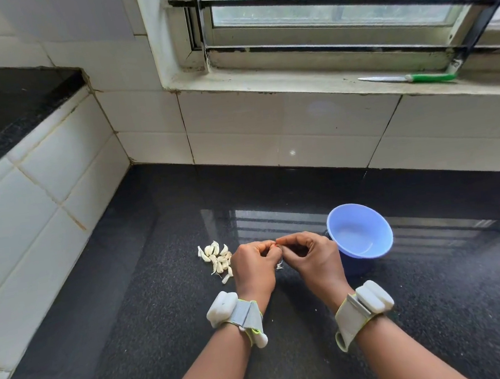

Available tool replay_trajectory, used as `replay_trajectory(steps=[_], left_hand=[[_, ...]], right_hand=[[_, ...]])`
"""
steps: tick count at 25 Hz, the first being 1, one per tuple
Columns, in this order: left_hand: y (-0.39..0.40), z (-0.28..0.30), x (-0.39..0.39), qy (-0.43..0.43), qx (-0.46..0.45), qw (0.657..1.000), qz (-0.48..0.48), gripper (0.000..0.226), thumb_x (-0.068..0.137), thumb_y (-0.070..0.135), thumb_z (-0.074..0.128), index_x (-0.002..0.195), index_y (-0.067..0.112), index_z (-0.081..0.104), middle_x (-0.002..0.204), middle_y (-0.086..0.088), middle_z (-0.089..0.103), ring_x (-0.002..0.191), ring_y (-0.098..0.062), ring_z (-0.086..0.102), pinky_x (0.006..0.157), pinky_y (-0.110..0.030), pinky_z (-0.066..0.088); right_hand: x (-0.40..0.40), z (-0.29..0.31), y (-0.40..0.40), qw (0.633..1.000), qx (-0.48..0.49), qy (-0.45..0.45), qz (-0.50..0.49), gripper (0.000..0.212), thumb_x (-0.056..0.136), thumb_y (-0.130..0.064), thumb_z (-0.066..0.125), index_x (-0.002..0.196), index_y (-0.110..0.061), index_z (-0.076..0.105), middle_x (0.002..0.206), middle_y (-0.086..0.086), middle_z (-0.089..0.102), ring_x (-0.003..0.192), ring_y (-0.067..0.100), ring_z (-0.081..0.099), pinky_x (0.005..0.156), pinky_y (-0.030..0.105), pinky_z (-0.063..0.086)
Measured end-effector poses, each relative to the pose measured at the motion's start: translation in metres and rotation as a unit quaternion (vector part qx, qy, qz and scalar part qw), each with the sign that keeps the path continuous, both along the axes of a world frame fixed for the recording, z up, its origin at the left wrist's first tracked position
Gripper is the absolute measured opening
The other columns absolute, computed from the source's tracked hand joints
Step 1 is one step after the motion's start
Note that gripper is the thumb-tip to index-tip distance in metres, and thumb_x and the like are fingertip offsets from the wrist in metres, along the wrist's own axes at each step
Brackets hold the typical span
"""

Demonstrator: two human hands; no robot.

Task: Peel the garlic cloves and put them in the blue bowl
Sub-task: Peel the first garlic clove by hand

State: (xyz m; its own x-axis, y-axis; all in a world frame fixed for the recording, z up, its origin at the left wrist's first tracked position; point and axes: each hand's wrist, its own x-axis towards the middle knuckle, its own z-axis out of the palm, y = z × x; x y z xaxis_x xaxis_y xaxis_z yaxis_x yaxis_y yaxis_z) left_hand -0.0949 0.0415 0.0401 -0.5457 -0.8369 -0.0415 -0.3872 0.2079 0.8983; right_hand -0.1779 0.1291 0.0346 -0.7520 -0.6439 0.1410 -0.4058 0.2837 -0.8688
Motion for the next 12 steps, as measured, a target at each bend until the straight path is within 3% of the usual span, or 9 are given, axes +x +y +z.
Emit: replay_trajectory(steps=[3,6,10,12], left_hand=[[0.001,-0.003,-0.001,0.005,0.009,1.0,0.007,0.011,0.079,0.013,0.068,0.071,0.008,0.074,0.062,-0.013,0.067,0.057,-0.015,0.051,0.061,-0.033,0.045],[-0.003,-0.008,0.0,0.018,0.032,0.999,0.005,0.008,0.079,0.015,0.07,0.075,0.011,0.076,0.065,-0.004,0.071,0.061,-0.017,0.063,0.062,-0.031,0.051],[-0.009,-0.013,-0.001,0.026,0.104,0.994,0.01,0.007,0.079,0.015,0.07,0.075,0.015,0.076,0.067,0.0,0.072,0.068,-0.02,0.07,0.067,-0.04,0.058],[-0.009,-0.012,-0.001,0.043,0.15,0.988,0.02,0.011,0.081,0.011,0.068,0.073,0.014,0.075,0.066,-0.002,0.072,0.065,-0.019,0.068,0.063,-0.034,0.057]], right_hand=[[0.001,0.0,-0.001,0.997,-0.008,-0.074,0.0,0.016,0.079,-0.009,0.078,0.09,-0.021,0.077,0.084,-0.007,0.075,0.079,0.005,0.071,0.077,0.025,0.059],[-0.001,-0.003,-0.001,0.99,-0.014,-0.137,0.0,0.017,0.081,-0.008,0.076,0.091,-0.022,0.077,0.085,-0.005,0.076,0.084,0.008,0.072,0.081,0.028,0.058],[-0.004,-0.003,0.0,0.946,-0.082,-0.311,0.024,0.02,0.084,-0.001,0.07,0.1,-0.013,0.074,0.092,0.01,0.076,0.091,0.019,0.072,0.081,0.027,0.057],[-0.003,-0.002,0.0,0.928,-0.102,-0.356,0.038,0.021,0.087,0.002,0.066,0.102,-0.01,0.072,0.095,0.014,0.075,0.088,0.017,0.071,0.076,0.023,0.055]])
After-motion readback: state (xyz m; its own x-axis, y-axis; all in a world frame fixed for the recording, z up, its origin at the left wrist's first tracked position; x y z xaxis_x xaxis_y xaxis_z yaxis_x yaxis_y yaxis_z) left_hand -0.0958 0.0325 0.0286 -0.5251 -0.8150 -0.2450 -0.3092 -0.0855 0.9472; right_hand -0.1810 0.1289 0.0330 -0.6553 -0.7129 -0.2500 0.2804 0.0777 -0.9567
